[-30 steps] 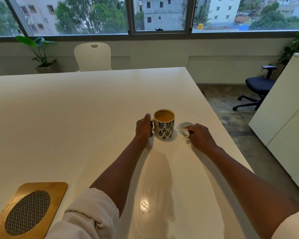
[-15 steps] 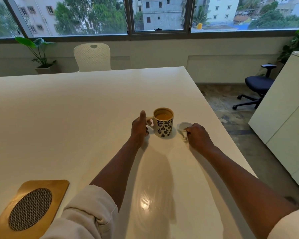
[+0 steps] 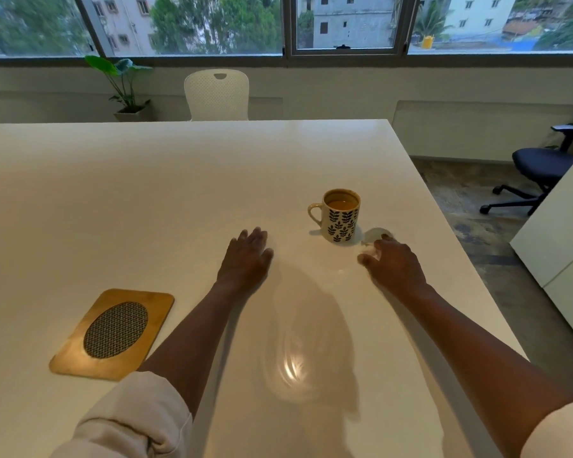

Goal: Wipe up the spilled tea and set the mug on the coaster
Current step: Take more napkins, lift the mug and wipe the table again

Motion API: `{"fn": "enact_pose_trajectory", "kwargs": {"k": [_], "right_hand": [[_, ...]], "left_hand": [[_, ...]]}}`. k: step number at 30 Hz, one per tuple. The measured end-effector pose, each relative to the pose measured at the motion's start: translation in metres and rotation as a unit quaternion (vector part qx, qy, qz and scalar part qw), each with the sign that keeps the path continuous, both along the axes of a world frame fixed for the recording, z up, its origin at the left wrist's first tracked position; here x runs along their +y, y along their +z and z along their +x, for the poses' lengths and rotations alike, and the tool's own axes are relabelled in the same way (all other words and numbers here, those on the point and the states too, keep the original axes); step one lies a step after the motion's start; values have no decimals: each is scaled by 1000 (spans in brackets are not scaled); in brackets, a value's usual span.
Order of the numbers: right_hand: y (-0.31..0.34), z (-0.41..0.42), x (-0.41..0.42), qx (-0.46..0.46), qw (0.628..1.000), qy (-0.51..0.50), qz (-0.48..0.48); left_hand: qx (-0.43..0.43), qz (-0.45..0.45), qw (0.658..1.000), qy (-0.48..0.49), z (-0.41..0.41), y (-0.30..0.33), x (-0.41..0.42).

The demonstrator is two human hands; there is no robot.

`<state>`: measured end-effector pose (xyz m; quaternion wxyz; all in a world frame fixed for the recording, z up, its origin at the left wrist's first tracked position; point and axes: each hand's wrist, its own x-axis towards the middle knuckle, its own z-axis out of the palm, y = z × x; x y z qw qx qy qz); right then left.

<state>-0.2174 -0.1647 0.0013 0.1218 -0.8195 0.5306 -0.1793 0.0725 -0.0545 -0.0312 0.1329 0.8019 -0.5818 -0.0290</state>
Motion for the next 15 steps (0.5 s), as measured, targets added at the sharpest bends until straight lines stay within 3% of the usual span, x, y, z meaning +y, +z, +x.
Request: {"fn": "enact_pose_trajectory", "kwargs": {"k": [3, 9, 15], "right_hand": [[-3, 2, 17, 1, 1000, 9, -19], [-1, 11, 68, 24, 994, 93, -57], [4, 35, 149, 177, 931, 305, -92]], "left_hand": [[7, 37, 999, 15, -3, -3, 17], [1, 24, 999, 33, -14, -2, 49], [60, 23, 997, 32, -14, -1, 66]]}}
